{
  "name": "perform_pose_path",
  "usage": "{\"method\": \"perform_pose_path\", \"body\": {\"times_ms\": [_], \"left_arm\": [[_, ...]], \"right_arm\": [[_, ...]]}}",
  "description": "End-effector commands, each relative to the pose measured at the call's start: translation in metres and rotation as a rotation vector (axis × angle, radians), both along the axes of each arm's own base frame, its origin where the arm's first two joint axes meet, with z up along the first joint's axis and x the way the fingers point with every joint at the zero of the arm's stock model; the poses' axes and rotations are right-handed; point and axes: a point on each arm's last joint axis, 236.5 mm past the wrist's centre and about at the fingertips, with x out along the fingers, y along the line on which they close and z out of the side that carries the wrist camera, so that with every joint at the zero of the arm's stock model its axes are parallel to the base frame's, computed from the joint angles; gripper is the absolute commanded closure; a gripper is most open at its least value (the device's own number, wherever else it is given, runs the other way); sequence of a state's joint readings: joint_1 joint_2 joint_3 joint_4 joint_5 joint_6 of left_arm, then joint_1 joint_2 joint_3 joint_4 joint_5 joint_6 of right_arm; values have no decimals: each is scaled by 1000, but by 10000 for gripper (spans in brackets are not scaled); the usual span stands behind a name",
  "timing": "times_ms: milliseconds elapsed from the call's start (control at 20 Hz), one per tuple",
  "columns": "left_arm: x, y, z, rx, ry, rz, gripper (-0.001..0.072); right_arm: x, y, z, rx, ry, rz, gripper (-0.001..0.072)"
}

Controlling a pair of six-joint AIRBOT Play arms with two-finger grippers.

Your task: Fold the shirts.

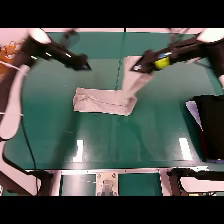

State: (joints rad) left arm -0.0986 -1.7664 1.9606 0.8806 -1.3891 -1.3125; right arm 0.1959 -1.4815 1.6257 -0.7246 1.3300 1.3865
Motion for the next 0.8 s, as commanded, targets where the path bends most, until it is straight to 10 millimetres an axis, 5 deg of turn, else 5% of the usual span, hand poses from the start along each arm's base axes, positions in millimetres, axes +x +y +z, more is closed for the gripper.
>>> {"method": "perform_pose_path", "body": {"times_ms": [0,200,300,350,450,500,650,750], "left_arm": [[5,78,67,23,-101,120,687],[6,114,82,26,-127,196,687],[7,122,78,49,-125,209,687],[6,122,78,55,-130,200,687],[7,122,78,55,-135,198,687],[7,122,78,56,-136,196,687],[7,122,78,67,-149,180,687],[6,122,78,67,-149,181,687]], "right_arm": [[11,111,-36,64,-80,-47,697],[2,240,-129,143,-72,-154,668],[3,272,-171,186,-48,-298,205],[6,273,-178,184,-53,-325,229],[20,254,-166,173,-60,-297,413],[29,234,-152,154,-66,-256,577],[50,147,-117,51,-60,-161,698],[60,68,-122,-54,27,-193,698]]}}
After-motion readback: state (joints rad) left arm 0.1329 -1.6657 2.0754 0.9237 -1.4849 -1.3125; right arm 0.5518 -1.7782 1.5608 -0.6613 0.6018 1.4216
